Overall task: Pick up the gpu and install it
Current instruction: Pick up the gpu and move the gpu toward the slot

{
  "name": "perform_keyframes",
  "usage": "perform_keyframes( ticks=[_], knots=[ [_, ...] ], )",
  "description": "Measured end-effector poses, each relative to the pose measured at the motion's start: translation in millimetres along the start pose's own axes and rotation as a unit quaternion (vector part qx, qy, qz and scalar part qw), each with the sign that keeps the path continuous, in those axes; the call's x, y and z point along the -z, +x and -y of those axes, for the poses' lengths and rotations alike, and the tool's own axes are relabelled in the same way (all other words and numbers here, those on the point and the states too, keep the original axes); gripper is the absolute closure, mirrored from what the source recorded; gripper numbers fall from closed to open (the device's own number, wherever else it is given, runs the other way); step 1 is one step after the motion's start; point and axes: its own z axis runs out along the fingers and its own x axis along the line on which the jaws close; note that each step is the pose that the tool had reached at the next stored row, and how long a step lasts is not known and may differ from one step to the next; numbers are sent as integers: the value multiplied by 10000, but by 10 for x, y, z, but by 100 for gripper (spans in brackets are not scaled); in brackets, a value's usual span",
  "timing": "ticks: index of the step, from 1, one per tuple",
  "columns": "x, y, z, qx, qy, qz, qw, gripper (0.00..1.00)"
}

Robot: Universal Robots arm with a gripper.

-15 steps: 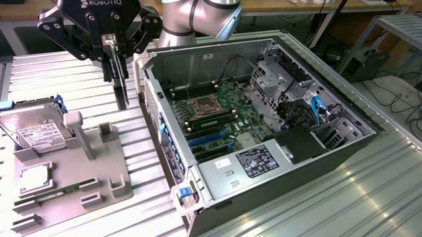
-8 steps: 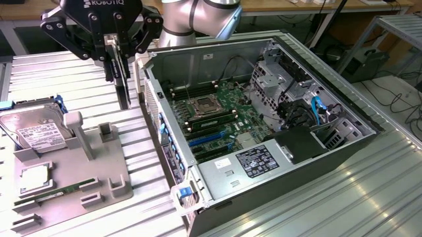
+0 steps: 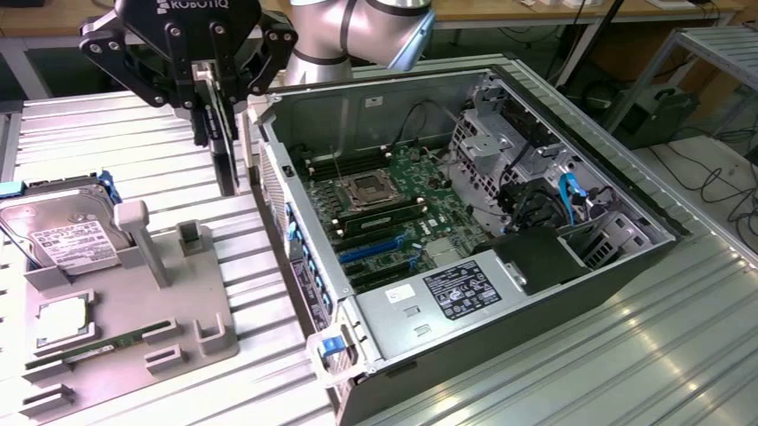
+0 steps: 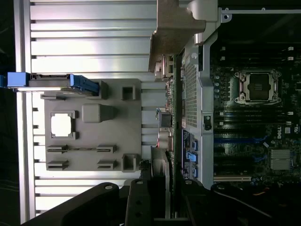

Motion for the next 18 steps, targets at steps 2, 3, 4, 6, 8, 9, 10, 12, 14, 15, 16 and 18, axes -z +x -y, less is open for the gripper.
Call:
perform_keyframes(
  ticks=[2,3,4,6,8,9,10,12,14,15,16,18],
  knots=[
    [0,-10,0,0,0,0,10000,73],
    [0,-16,0,0,0,0,10000,73],
    [0,-22,0,0,0,0,10000,73],
    [0,-33,0,1,0,0,10000,73],
    [0,-46,0,22,1,-1,10000,73],
    [-1,-50,0,33,0,-1,10000,73],
    [-1,-53,0,41,0,-2,10000,73],
    [-1,-57,0,47,0,-2,10000,73],
    [-1,-65,0,48,0,-2,10000,73],
    [-1,-70,0,48,0,-2,10000,73],
    [-1,-74,-1,47,0,-2,10000,73],
    [-1,-81,-1,47,0,-2,10000,73]
  ],
)
